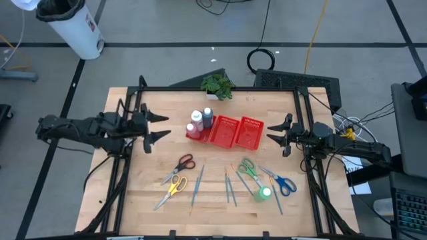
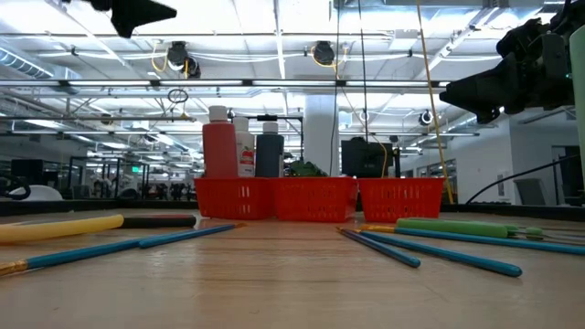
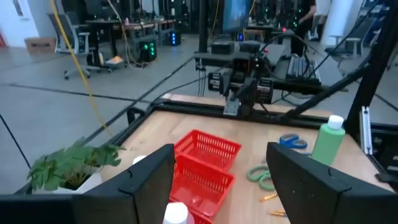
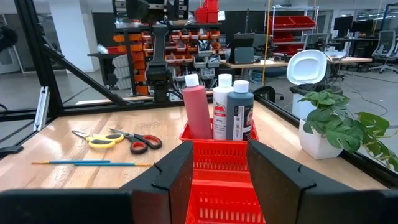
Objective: Pick & Place Paint Supplies
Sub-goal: Put the green paint bottle into the left red bin
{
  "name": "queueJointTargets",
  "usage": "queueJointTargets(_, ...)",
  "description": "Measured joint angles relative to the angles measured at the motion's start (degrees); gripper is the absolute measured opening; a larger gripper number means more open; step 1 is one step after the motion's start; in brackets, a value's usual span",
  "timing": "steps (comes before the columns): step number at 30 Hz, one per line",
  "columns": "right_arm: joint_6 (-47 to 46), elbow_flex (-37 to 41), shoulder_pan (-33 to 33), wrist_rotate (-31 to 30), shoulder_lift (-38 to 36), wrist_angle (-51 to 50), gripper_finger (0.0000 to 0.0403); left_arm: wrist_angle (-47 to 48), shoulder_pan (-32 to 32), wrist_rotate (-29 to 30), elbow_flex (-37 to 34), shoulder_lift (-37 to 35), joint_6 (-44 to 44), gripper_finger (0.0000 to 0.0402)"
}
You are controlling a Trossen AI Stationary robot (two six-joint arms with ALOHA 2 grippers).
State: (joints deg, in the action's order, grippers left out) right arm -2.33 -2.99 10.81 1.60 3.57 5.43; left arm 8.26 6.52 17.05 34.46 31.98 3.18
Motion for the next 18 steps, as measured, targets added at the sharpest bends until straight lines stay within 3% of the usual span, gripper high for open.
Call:
queueJointTargets(9, -0.02, 0.01, 0.00, 0.01, 0.00, -0.02, 0.0142, -3.65, 0.00, -0.33, -8.58, -5.60, -1.09, 0.0263)
queueJointTargets(18, 0.00, 0.01, 0.00, 0.01, 0.00, -0.02, 0.0142, -5.68, -0.02, -0.01, -9.59, -3.77, -2.73, 0.0256)
